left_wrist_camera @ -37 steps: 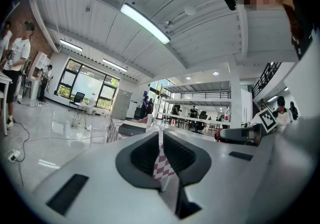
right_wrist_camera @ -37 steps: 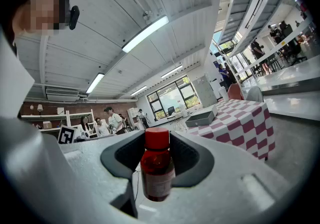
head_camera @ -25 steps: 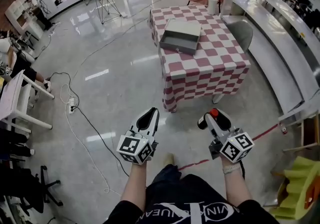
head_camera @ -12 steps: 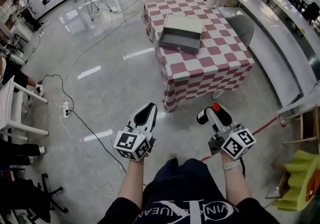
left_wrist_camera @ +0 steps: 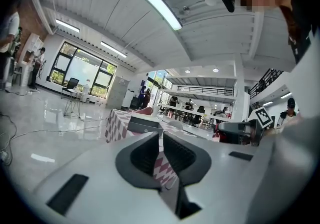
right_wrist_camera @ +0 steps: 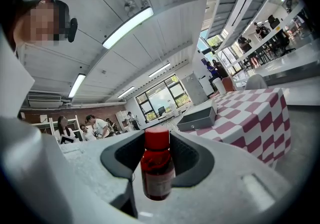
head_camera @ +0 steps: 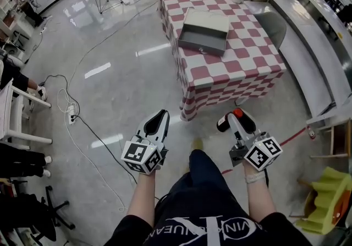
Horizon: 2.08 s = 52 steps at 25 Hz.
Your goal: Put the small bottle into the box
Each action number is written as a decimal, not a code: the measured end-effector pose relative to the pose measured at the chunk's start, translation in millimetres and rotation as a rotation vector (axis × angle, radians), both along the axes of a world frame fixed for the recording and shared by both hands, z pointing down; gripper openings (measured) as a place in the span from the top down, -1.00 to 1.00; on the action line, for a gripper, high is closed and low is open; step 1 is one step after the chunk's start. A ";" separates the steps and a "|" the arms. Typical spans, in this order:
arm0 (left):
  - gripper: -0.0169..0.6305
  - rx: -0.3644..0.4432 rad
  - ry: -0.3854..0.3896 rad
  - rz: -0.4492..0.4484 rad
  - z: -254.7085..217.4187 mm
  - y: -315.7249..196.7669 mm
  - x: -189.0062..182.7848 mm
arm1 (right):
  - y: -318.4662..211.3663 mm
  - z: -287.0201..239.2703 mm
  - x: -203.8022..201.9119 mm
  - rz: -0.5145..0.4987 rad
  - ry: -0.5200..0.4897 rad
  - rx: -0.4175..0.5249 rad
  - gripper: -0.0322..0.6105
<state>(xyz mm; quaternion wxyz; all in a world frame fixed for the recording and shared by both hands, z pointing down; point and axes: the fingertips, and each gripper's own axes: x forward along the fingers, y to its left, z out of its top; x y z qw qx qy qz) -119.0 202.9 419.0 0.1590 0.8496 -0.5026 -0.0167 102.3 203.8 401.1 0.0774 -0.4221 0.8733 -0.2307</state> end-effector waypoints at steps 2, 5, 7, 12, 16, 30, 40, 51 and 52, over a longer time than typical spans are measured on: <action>0.85 0.003 0.002 -0.011 -2.5 -7.9 -5.0 | -11.3 -0.3 -5.5 -0.018 -0.004 0.002 0.42; 0.85 0.012 -0.003 -0.024 -7.0 -24.7 -12.4 | -32.6 -5.9 -13.2 -0.035 -0.009 0.021 0.42; 0.85 0.010 0.001 -0.036 -7.2 -39.2 -16.2 | -48.0 -7.9 -16.6 -0.043 -0.013 0.027 0.42; 0.85 0.018 0.005 -0.041 -13.3 -78.2 -14.1 | -85.8 -11.9 -18.8 -0.057 -0.018 0.029 0.42; 0.85 0.033 0.006 -0.042 -21.6 -106.6 -12.3 | -114.3 -16.7 -20.2 -0.067 -0.018 0.035 0.42; 0.85 0.059 -0.003 -0.064 -23.8 -178.8 5.2 | -185.0 -16.4 -17.6 -0.120 -0.015 0.051 0.42; 0.85 0.007 -0.030 -0.078 -6.6 -188.9 7.0 | -213.8 -0.2 -9.7 -0.110 -0.053 0.003 0.42; 0.85 -0.044 -0.039 -0.059 6.1 -206.9 12.7 | -241.9 4.8 -7.3 -0.113 -0.044 -0.018 0.42; 0.85 -0.048 -0.037 -0.051 7.7 -211.2 14.3 | -245.7 5.2 -6.8 -0.108 -0.044 -0.021 0.42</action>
